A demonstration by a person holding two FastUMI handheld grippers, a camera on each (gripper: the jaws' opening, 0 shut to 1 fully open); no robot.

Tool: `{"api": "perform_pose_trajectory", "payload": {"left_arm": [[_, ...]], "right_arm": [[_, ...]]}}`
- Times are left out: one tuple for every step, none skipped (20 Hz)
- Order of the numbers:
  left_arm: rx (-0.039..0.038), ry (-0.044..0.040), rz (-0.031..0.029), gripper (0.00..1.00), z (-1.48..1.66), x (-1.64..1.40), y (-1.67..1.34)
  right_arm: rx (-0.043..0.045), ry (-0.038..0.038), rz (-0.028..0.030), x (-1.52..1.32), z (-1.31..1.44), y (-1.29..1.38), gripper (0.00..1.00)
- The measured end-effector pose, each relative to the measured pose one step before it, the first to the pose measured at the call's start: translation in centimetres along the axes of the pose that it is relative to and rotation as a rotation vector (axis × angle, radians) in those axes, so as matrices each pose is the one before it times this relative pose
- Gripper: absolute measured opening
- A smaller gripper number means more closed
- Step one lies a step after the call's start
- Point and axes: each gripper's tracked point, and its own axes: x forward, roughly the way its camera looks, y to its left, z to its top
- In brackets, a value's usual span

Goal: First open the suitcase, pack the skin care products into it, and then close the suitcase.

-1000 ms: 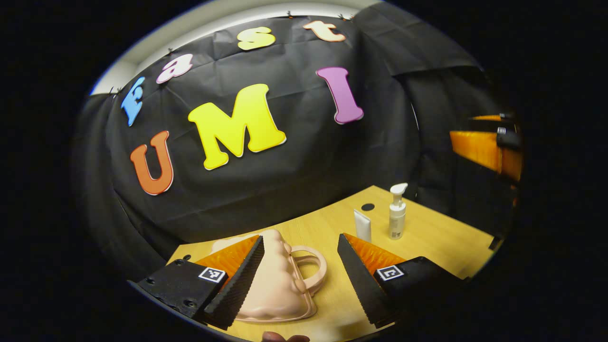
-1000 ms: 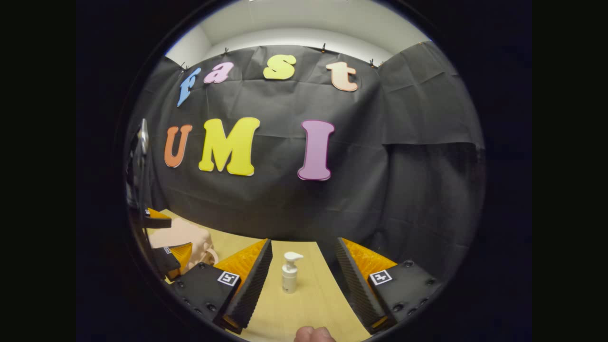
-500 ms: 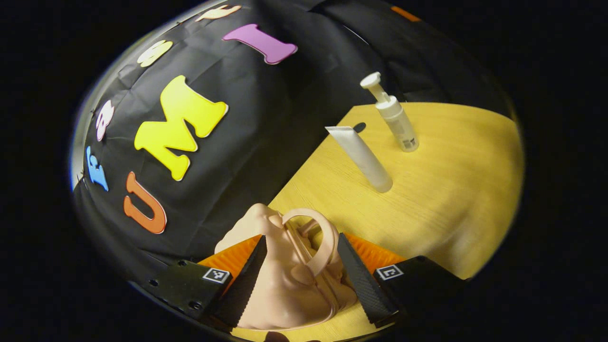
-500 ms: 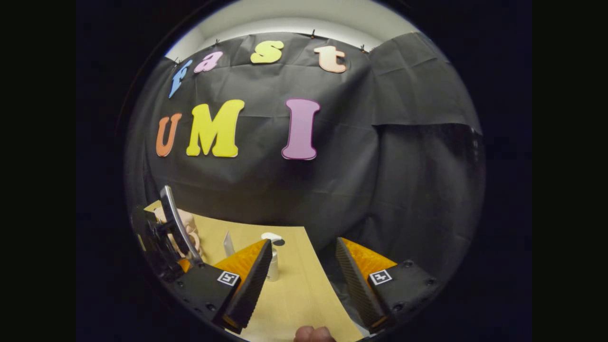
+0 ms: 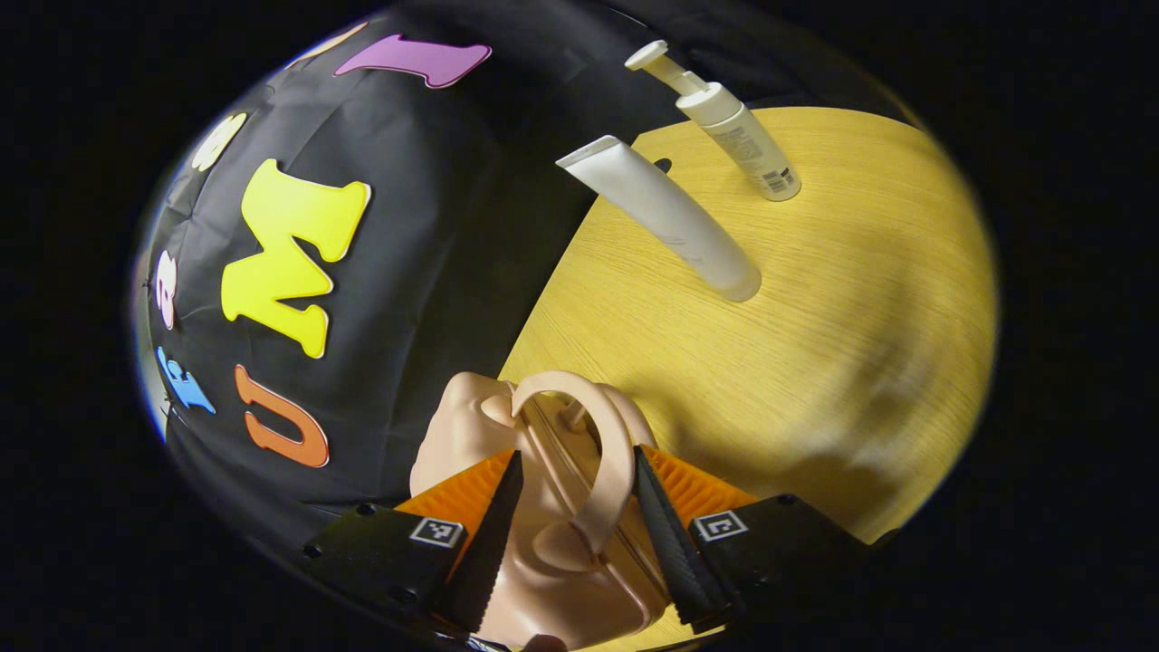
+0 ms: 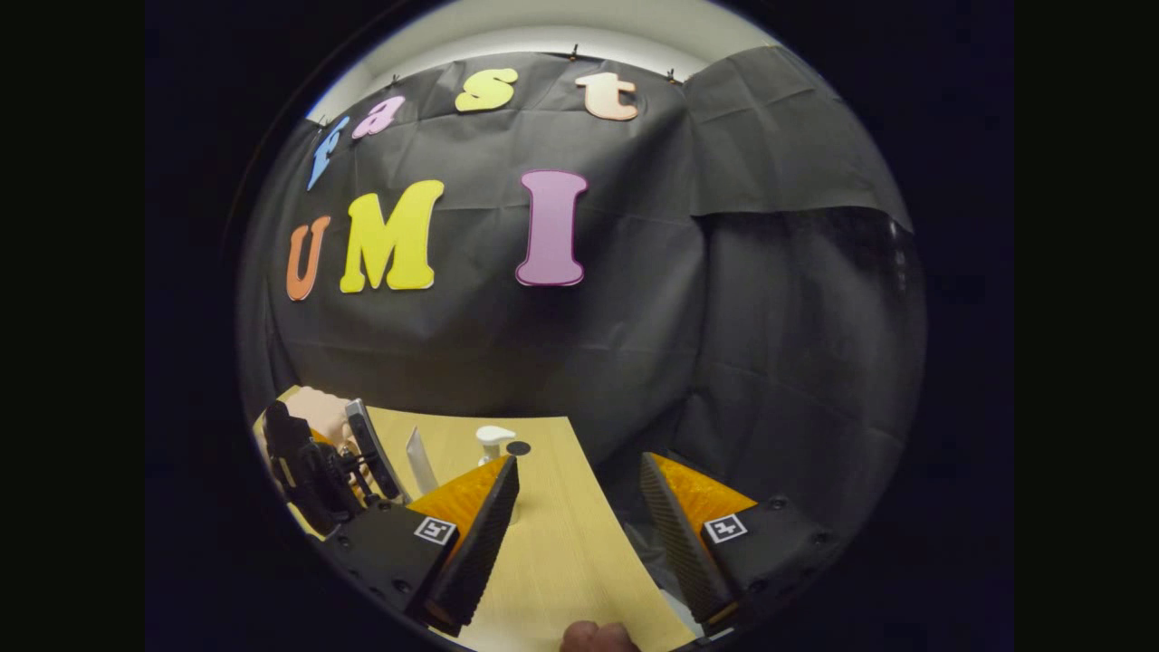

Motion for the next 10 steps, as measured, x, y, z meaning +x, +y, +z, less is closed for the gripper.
{"api": "perform_pose_trajectory", "payload": {"left_arm": [[0.00028, 0.01935, -0.00899, 0.72, -0.303, 0.711, 0.183], [0.0095, 0.02649, -0.00932, 0.69, -0.467, 0.624, 0.011], [0.0138, 0.02366, -0.00784, 0.64, -0.384, 0.4, -0.279], [0.01796, 0.02277, -0.00357, 0.62, -0.301, 0.089, -0.069], [0.02224, 0.01481, -0.00033, 0.59, 0.014, 0.296, -0.17], [0.01791, 0.00753, 0.0011, 0.58, 0.171, -0.129, -0.025], [0.01624, 0.0103, -0.00271, 0.53, -0.084, 0.074, -0.157], [0.01295, 0.01047, 0.00602, 0.48, 0.136, -0.071, 0.008], [0.00772, 0.0027, -0.00105, 0.46, -0.052, 0.049, 0.143], [-0.01734, -0.00625, -0.02798, 0.42, 0.245, -0.054, -0.548]], "right_arm": [[0.00368, 0.00082, 0.00034, -0.093, -0.135, 0.001, 0.81], [0.00163, -0.00359, 0.00225, -0.071, 0.105, 0.162, 0.81], [-0.00349, -0.00568, 0.00062, -0.096, 0.041, 0.102, 0.81], [-0.00296, -0.00655, 0.00275, -0.026, 0.163, 0.129, 0.81], [0.00174, -0.00366, 0.00338, -0.149, 0.11, 0.143, 0.81], [0.00304, 0.00073, 0.00035, -0.103, 0.103, 0.101, 0.81], [0.00408, 0.0014, 0.00119, -0.011, -0.105, 0.04, 0.81], [0.00165, 0.00104, 0.00013, -0.094, -0.004, 0.136, 0.8], [0.00106, -0.00226, -0.00072, -0.166, 0.038, -0.01, 0.8], [0.00047, -0.00468, -0.00022, -0.16, 0.273, 0.107, 0.8]]}}
